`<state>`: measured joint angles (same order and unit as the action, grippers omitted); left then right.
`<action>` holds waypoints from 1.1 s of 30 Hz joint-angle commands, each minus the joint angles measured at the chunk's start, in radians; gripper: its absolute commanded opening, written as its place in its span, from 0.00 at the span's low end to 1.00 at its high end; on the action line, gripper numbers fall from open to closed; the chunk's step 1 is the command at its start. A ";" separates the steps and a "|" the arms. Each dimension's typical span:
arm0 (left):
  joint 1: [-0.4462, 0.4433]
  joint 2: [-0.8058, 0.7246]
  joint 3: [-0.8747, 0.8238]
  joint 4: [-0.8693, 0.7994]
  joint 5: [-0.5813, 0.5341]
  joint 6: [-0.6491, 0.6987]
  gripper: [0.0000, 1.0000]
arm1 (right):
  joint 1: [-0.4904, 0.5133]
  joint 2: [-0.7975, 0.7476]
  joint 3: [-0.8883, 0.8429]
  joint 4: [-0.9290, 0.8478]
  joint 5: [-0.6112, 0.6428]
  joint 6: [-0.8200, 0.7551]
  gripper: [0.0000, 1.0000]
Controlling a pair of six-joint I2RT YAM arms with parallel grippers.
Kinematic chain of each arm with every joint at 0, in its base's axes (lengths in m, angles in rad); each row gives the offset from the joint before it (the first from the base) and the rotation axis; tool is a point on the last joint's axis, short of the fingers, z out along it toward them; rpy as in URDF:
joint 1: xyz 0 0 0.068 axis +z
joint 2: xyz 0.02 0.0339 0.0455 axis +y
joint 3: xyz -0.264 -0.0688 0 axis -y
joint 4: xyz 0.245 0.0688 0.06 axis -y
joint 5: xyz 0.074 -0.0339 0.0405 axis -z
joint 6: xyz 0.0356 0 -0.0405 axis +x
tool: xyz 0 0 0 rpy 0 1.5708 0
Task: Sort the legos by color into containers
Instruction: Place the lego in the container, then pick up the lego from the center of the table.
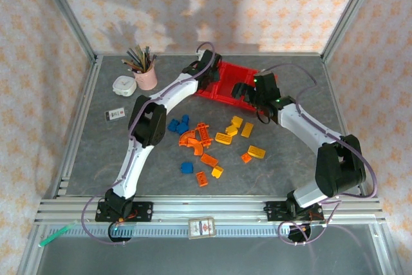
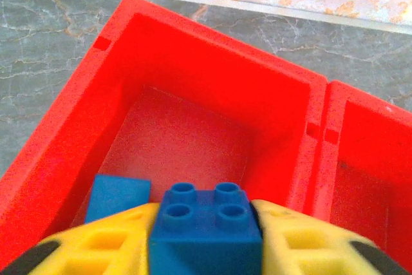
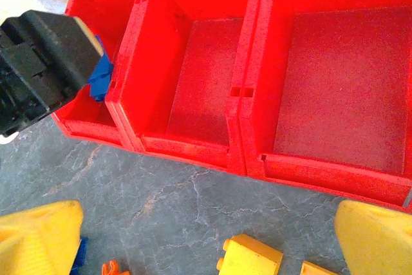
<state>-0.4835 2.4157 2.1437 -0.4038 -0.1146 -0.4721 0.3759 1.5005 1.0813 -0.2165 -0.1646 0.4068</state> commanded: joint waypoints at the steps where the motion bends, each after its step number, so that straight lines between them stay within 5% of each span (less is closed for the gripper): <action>1: 0.009 0.013 0.059 -0.015 -0.032 0.016 0.48 | -0.005 -0.003 0.045 0.014 0.027 -0.024 1.00; 13: 0.010 -0.149 -0.012 -0.173 0.060 0.005 0.60 | 0.007 -0.033 0.024 -0.009 -0.050 -0.042 1.00; 26: 0.011 -0.694 -0.783 -0.133 0.066 -0.047 0.66 | 0.154 -0.016 -0.025 -0.088 -0.093 -0.042 1.00; 33: -0.003 -0.810 -1.011 -0.103 0.092 -0.272 0.70 | 0.218 0.001 -0.058 -0.080 -0.106 -0.037 1.00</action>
<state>-0.4828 1.6634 1.2102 -0.5301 -0.0513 -0.6159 0.5812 1.4967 1.0477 -0.2913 -0.2630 0.3660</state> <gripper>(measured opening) 0.692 0.997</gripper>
